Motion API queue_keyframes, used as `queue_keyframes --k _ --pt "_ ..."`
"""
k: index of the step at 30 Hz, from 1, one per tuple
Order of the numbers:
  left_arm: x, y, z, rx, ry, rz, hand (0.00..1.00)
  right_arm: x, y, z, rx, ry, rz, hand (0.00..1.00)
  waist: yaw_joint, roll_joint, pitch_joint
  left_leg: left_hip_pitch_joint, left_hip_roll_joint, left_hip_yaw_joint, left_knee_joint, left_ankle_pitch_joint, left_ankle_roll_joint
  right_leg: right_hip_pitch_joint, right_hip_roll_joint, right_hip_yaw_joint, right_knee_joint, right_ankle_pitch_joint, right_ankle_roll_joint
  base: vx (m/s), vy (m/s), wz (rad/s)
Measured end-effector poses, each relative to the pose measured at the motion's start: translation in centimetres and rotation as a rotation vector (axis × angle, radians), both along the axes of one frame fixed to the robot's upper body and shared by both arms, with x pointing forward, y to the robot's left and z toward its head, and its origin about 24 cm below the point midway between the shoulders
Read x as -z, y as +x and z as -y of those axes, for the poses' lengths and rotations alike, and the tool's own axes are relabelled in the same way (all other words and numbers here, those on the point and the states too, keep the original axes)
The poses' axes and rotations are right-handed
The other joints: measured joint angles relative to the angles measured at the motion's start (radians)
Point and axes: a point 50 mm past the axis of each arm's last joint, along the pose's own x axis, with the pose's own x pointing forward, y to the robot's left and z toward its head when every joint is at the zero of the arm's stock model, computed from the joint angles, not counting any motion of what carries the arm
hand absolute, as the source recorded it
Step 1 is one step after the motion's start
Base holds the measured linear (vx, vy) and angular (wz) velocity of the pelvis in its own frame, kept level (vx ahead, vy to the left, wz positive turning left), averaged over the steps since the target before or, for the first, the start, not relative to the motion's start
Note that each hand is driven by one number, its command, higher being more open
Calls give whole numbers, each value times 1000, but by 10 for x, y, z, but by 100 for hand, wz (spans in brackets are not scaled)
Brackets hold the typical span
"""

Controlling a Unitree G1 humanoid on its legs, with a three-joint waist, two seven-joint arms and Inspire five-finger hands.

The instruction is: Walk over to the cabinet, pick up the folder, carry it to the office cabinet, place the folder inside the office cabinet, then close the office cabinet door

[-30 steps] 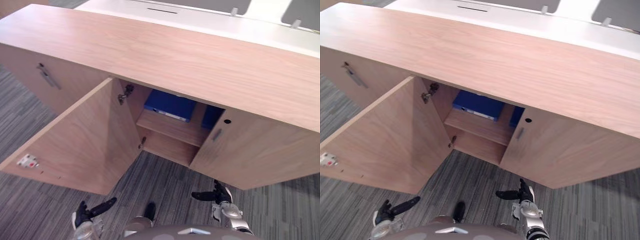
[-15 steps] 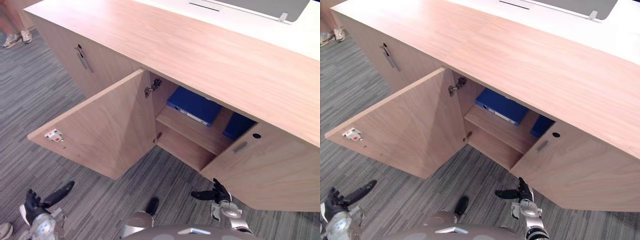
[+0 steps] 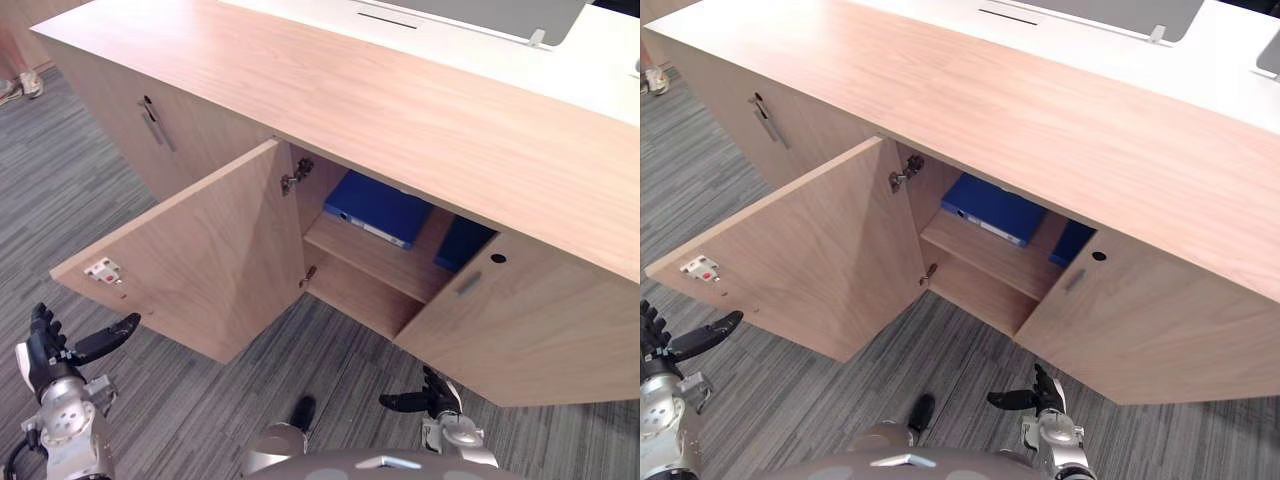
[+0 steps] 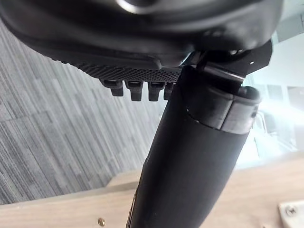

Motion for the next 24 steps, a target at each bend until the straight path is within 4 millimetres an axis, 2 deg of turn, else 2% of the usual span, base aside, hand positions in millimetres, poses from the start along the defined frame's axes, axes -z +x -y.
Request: queue_keyframes --k 7,10,20,24 --pt "-18 18 14 125 52 63 100 4 -13 3 12 3 -34 100 -20 5 -1 -3 22 22 0 9 -19 -1 21 28 -29 -1 2 -30 -32 -10" --pt "-18 19 15 114 52 63 100 3 -14 5 26 1 -33 100 -21 2 -3 -4 27 28 0 10 -20 -3 26 35 -32 -1 2 17 -41 -5" --pt "-8 17 22 144 35 18 100 1 -8 11 28 -4 -17 100 -12 12 -12 5 27 44 0 10 -20 1 18 50 -30 2 6 11 -15 -3" --pt "8 6 33 152 -8 -26 100 2 -13 11 31 -2 -29 100 -13 19 -23 15 30 69 0 4 -23 -1 17 74 -30 8 15 -35 5 -16"
